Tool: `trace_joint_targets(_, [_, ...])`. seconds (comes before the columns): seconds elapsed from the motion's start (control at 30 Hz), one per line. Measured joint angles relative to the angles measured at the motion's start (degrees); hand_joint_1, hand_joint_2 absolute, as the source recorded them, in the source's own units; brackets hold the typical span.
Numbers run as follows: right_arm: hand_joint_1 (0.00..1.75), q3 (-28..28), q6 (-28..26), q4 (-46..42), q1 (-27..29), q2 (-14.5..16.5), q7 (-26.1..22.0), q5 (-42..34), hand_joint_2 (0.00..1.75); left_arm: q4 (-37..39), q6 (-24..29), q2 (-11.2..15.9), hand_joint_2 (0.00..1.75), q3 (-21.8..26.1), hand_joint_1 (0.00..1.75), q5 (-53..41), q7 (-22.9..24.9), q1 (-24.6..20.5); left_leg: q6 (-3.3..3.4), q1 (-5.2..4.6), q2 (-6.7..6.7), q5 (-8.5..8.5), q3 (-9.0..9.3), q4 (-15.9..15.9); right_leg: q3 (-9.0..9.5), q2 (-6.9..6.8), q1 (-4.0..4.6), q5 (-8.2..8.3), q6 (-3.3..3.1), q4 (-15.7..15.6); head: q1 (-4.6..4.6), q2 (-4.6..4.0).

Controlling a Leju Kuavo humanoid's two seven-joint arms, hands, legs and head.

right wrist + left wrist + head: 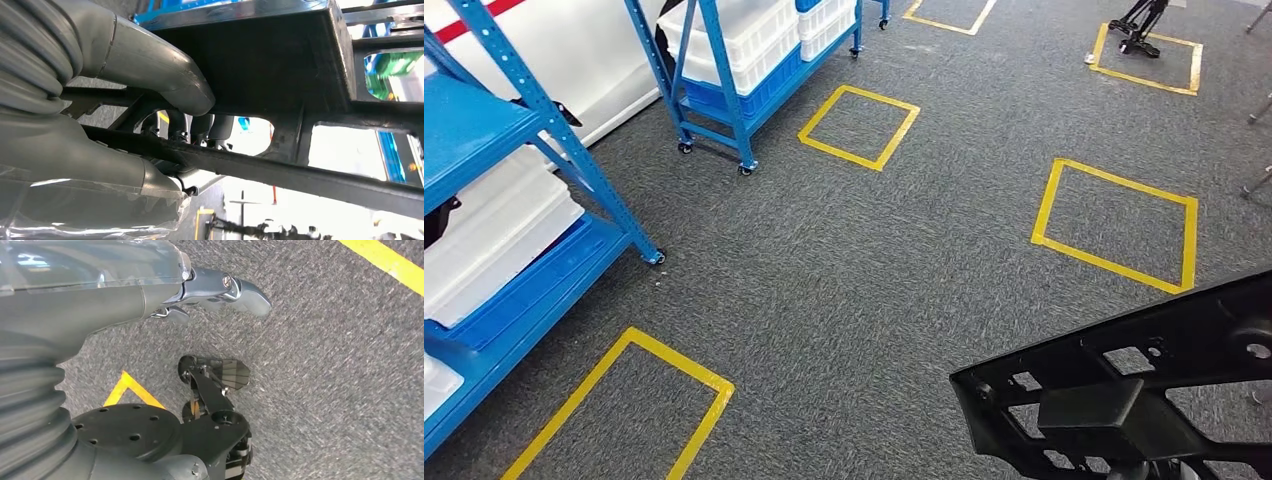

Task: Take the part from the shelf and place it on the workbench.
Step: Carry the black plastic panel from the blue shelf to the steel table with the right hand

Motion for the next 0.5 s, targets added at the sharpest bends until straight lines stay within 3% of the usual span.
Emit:
trace_joint_targets(0.07, [1.75, 0.10, 0.02, 0.00, 0.02, 0.06, -0.02, 0.08, 1.75, 0.00, 0.03, 0.03, 1.75, 0.02, 0.00, 0.00, 0.02, -0.01, -0.52, 0.16, -2.05, -2.18, -0.90, 2.87, 0.07, 1.10, -0.29, 0.43, -0.78, -0.53, -0.21, 0.00])
trace_joint_targets(0.13, [1.75, 0.33, 0.07, 0.01, 0.00, 0.10, -0.05, 0.20, 1.75, 0.00, 0.17, 0.05, 1.75, 0.11, 0.00, -0.11, 0.22, 0.12, -0.74, 0.30, -4.70, -6.15, -4.14, 10.15, 0.01, 2.20, -0.28, 0.61, -1.26, -0.66, -0.42, 0.00])
trace_joint_targets(0.17, [1.75, 0.43, 0.10, 0.03, -0.02, 0.11, -0.07, 0.27, 1.75, 0.00, 0.30, 0.04, 1.75, 0.22, 0.00, -0.25, 0.42, 0.20, -0.78, 0.33, -5.25, -7.66, -5.96, 13.96, -0.03, 2.86, -0.22, 0.61, -1.36, -0.62, -0.43, 0.00])
trace_joint_targets(0.2, [1.75, 0.49, 0.13, 0.07, -0.02, 0.11, -0.08, 0.34, 1.75, 0.00, 0.44, 0.03, 1.75, 0.34, 0.00, -0.42, 0.66, 0.30, -0.79, 0.35, -5.45, -8.09, -7.16, 16.27, -0.01, 3.58, -0.16, 0.60, -1.40, -0.56, -0.42, 0.00])
trace_joint_targets(0.23, [1.75, 0.53, 0.15, 0.11, -0.02, 0.11, -0.08, 0.44, 1.75, 0.00, 0.57, 0.02, 1.75, 0.46, 0.00, -0.56, 0.89, 0.35, -0.77, 0.36, -5.55, -7.34, -7.52, 16.55, 0.04, 4.36, -0.12, 0.58, -1.40, -0.48, -0.42, 0.00])
trace_joint_targets(0.3, [1.75, 0.63, 0.15, 0.17, -0.01, 0.11, -0.08, 0.69, 1.75, 0.00, 0.78, -0.01, 1.75, 0.66, 0.00, -0.77, 1.14, 0.38, -0.62, 0.43, -6.53, -2.95, -5.52, 10.84, 0.08, 5.94, -0.14, 0.45, -1.28, -0.14, -0.43, 0.00])
trace_joint_targets(0.37, [1.75, 0.78, 0.09, 0.19, -0.06, 0.11, -0.08, 1.06, 1.75, 0.00, 0.89, -0.01, 1.75, 0.88, 0.00, -0.98, 1.09, 0.34, -0.25, 0.57, -9.40, 0.21, -3.07, 3.96, -0.33, 7.36, -0.12, 0.27, -0.87, 0.56, -0.40, 0.00])
trace_joint_targets(0.43, [1.75, 1.03, -0.01, 0.19, -0.08, 0.12, -0.09, 1.43, 1.75, 0.00, 0.90, 0.01, 1.75, 1.02, 0.00, -1.17, 0.83, 0.32, 0.13, 0.49, -10.85, 0.48, -2.41, 1.61, -1.04, 8.58, -0.26, 0.37, -0.18, 0.97, -0.39, 0.00])
trace_joint_targets(0.5, [1.75, 1.23, -0.07, 0.19, -0.03, 0.14, -0.10, 1.62, 1.75, 0.00, 0.90, -0.01, 1.75, 1.05, 0.00, -1.21, 0.60, 0.26, 0.75, 0.48, -9.67, 0.75, -2.25, 1.08, -1.49, 9.57, -0.46, 0.68, 0.58, 0.89, -0.39, 0.00])
